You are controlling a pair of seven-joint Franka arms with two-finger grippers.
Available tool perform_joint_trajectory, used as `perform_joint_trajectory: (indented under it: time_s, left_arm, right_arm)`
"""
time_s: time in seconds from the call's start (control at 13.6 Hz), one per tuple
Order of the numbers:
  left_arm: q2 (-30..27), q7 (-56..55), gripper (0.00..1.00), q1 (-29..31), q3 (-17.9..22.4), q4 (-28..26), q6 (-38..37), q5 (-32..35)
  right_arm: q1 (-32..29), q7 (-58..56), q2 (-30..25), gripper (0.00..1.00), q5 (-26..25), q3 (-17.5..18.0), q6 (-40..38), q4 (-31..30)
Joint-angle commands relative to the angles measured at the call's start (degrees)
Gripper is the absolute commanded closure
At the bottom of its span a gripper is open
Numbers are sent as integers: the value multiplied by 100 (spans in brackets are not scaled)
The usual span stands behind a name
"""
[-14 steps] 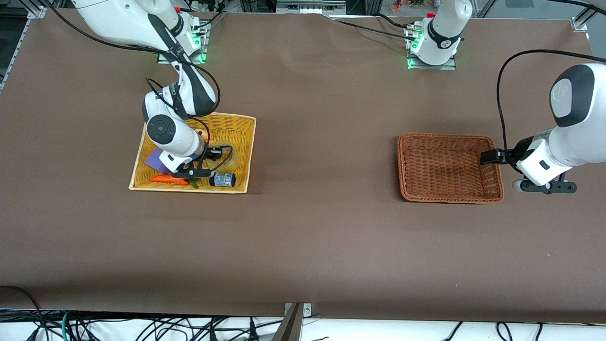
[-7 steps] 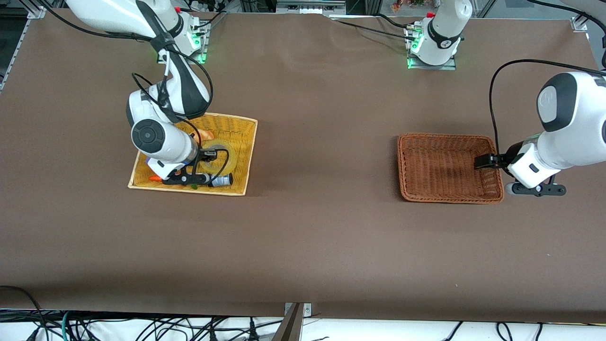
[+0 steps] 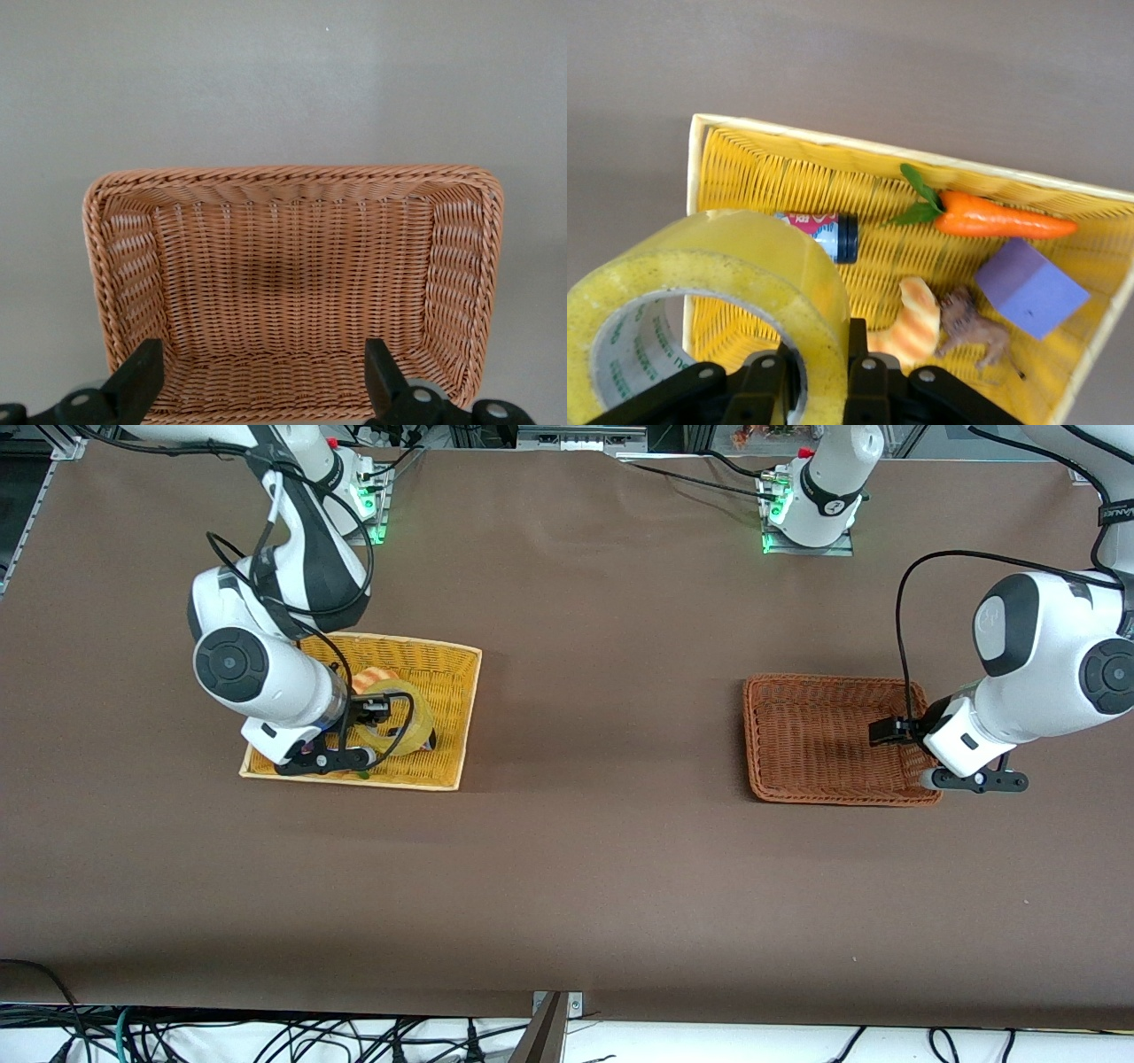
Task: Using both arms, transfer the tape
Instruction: 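Grasp the tape roll with the right gripper while the left gripper approaches the basket, then lift the tape with the right gripper and carry it toward the left gripper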
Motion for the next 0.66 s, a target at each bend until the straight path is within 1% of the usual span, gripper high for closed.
perform_joint_trajectory:
  time_s: [0.0, 0.15, 0.22, 0.29, 0.37, 0.52, 0.59]
  left_arm:
    - [-66, -40, 0, -26, -20, -112, 52, 36]
    - [-22, -92, 0, -148, -20, -85, -54, 45]
    - [5, -93, 0, -157, -20, -59, -89, 80]
    - [5, -93, 0, -157, -20, -59, -81, 89]
    - [5, -67, 0, -140, -20, -59, -81, 89]
    - [-4, -66, 0, -140, -20, -59, -72, 54]
    - [5, -66, 0, -149, -20, -59, -72, 36]
  right_arm:
    - [-29, -99, -303, 100, 20, 55, -678, 405]
    - [-29, -116, -497, 100, 29, 55, -1249, 773]
    - [-20, -134, -507, 100, 46, 81, -1504, 1019]
    - [-20, -90, -490, 100, 73, 264, -1620, 1213]
    - [-3, -12, -463, 100, 82, 397, -1612, 1267]
    - [190, 644, -245, 100, 73, 634, -1437, 1294]
    - [365, 935, -87, 100, 73, 696, -1132, 1312]
